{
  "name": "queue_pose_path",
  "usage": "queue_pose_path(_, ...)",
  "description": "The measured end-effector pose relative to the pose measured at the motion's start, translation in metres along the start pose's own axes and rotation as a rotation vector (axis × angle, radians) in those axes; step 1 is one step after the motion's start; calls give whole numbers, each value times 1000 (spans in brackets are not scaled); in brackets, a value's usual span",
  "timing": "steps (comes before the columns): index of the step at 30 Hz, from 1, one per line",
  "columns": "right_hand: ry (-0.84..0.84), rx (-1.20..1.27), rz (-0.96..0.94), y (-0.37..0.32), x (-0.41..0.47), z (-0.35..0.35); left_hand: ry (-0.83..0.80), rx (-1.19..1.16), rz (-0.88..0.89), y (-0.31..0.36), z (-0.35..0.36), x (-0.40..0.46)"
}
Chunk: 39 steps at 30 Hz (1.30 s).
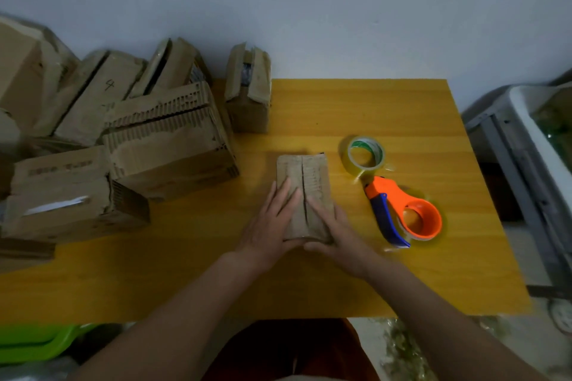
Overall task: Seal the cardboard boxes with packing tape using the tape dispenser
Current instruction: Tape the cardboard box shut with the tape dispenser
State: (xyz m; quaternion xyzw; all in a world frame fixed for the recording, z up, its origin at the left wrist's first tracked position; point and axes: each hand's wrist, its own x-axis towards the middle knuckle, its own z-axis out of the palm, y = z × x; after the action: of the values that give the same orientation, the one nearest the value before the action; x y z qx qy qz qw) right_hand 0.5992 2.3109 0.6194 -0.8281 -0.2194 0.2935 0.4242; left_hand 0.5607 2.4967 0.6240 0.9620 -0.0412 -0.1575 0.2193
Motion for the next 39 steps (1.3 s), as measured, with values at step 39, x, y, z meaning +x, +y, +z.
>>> queue_pose_path(39,426,21,361,78,-61,-103,447,-191,-114,99,-15,22)
